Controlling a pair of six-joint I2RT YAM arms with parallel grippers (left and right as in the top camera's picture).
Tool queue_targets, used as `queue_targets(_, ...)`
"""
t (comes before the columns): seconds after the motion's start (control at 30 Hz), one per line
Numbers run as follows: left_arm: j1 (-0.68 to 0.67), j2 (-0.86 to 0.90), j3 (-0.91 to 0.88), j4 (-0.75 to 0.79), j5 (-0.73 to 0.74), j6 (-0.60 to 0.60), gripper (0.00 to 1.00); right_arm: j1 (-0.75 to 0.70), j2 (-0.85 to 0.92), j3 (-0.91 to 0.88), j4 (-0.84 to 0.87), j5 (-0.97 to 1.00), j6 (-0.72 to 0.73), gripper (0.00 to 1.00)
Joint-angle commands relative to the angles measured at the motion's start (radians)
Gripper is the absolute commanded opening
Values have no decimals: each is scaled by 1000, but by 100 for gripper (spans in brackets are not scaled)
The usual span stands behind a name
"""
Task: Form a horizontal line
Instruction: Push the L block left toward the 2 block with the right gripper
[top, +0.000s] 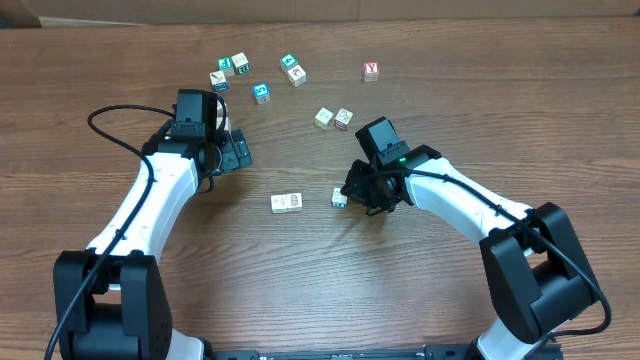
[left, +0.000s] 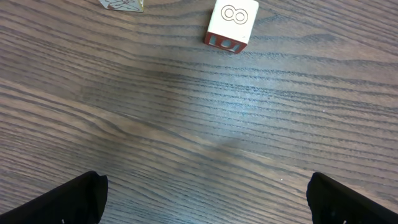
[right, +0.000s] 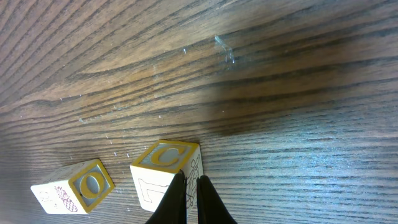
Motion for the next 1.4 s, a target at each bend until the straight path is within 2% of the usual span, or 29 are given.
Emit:
queue_targets(0.0,0,-18,11,0,-12,10,100,0,5,-5,4,0,0,4)
queue_targets(1.37,0,-18,11,0,-12,10,100,0,35,-5,28,-31,-30,4)
